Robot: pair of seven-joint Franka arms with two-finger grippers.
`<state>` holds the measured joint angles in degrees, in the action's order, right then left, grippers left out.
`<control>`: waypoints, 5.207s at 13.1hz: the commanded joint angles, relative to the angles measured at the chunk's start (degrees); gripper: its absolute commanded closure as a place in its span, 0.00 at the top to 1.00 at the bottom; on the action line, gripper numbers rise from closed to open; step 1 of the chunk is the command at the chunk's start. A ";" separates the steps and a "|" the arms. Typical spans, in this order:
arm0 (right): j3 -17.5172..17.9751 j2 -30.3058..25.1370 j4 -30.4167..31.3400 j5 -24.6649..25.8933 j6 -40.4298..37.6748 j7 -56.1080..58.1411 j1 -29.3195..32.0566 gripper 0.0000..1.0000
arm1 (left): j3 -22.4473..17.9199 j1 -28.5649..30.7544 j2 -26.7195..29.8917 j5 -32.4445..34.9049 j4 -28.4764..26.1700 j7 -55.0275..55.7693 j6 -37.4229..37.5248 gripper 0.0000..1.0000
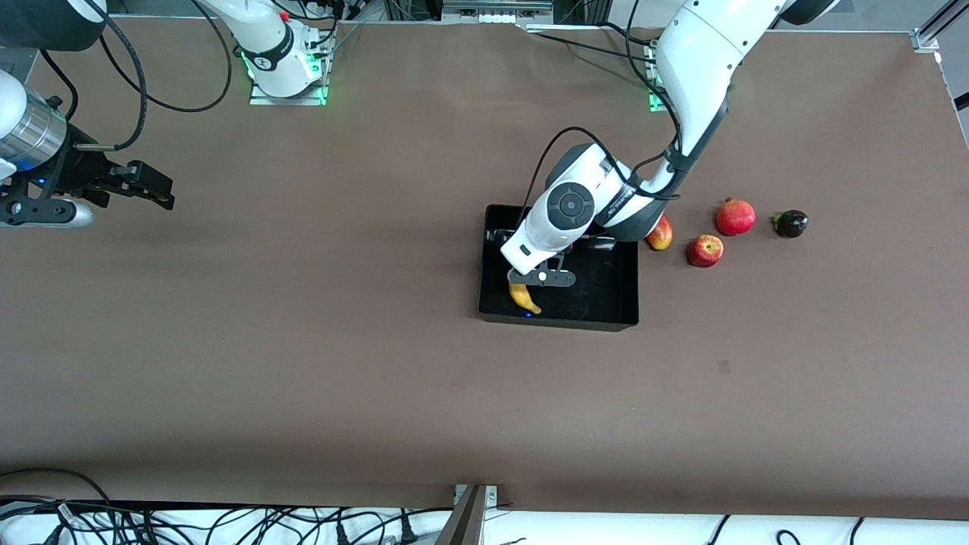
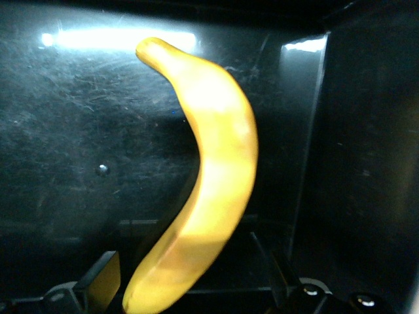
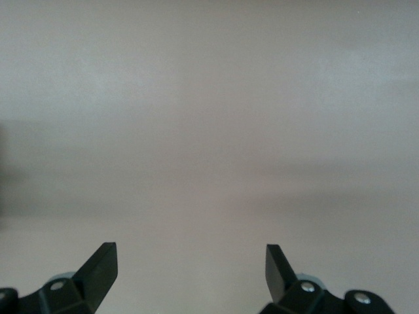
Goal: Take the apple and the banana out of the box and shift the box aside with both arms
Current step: 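Move the left gripper into the tray and grasp the yellow banana, then lift the banana up out of the tray with the left gripper, then place the banana on the table while the right gripper reaches the tray, then grasp the tray rim with the right gripper while the left gripper retracts, then drag the tray across the table toward the right arm's base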
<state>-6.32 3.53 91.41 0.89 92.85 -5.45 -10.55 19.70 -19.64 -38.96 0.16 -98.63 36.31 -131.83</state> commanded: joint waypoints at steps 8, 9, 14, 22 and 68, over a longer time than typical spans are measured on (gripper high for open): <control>0.43 0.08 -0.70 0.69 -0.21 0.17 0.10 1.00 | -0.02 -0.84 -2.61 3.44 -1.12 2.62 -3.08 0.09; 0.43 0.17 -0.70 0.60 -0.30 0.09 0.10 1.00 | -0.02 -0.75 -2.61 3.44 -1.04 2.54 -2.99 0.00; 0.78 0.25 -1.93 0.24 0.40 1.06 -0.08 1.00 | -0.19 1.52 0.72 3.44 2.64 1.92 4.88 0.00; 1.04 4.82 -2.11 0.60 0.14 1.40 -2.63 1.00 | 0.33 13.98 6.96 2.74 18.37 -14.19 36.35 0.00; 0.52 25.41 -4.67 -5.20 20.81 -21.67 -24.54 0.00 | -19.62 18.78 44.67 0.34 -5.17 -37.81 31.55 1.00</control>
<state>-6.59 33.97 83.83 -3.78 116.96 -34.50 -39.01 1.73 2.91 3.35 -1.34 -101.50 -1.36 -98.40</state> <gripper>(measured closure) 0.965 0.000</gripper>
